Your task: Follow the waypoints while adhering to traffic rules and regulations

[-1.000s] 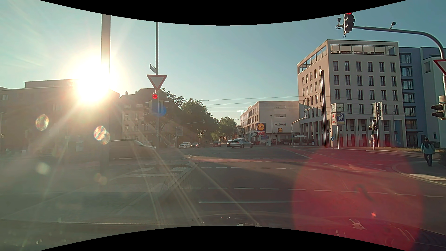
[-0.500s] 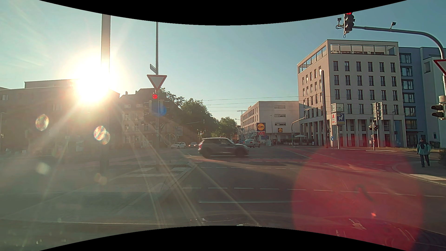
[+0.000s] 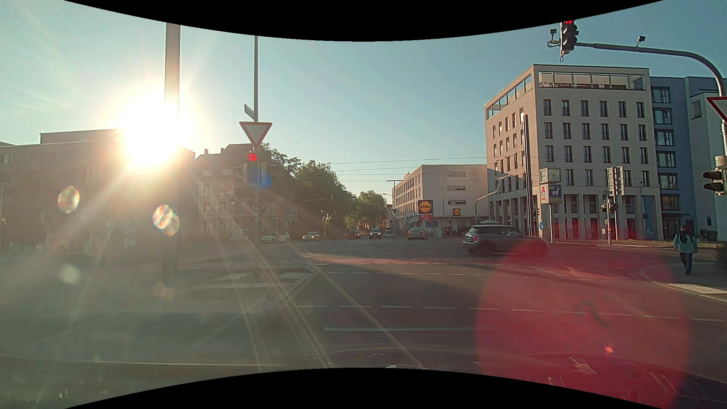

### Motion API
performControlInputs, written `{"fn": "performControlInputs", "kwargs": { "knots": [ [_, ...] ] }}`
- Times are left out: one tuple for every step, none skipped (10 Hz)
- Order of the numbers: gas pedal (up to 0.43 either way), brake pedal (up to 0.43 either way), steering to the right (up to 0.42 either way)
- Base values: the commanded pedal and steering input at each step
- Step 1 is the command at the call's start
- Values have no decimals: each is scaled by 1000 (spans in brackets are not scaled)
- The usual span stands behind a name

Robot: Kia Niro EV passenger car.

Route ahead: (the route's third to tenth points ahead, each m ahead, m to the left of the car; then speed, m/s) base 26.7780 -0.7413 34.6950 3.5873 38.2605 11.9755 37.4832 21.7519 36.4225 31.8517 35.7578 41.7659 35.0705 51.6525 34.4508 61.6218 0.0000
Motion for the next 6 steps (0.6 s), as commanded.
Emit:
{"fn": "performControlInputs", "kwargs": {
  "knots": [
    [0,226,-1],
    [0,226,-1],
    [0,226,-1],
    [0,226,-1],
    [0,226,-1],
    [0,226,-1]
  ]
}}
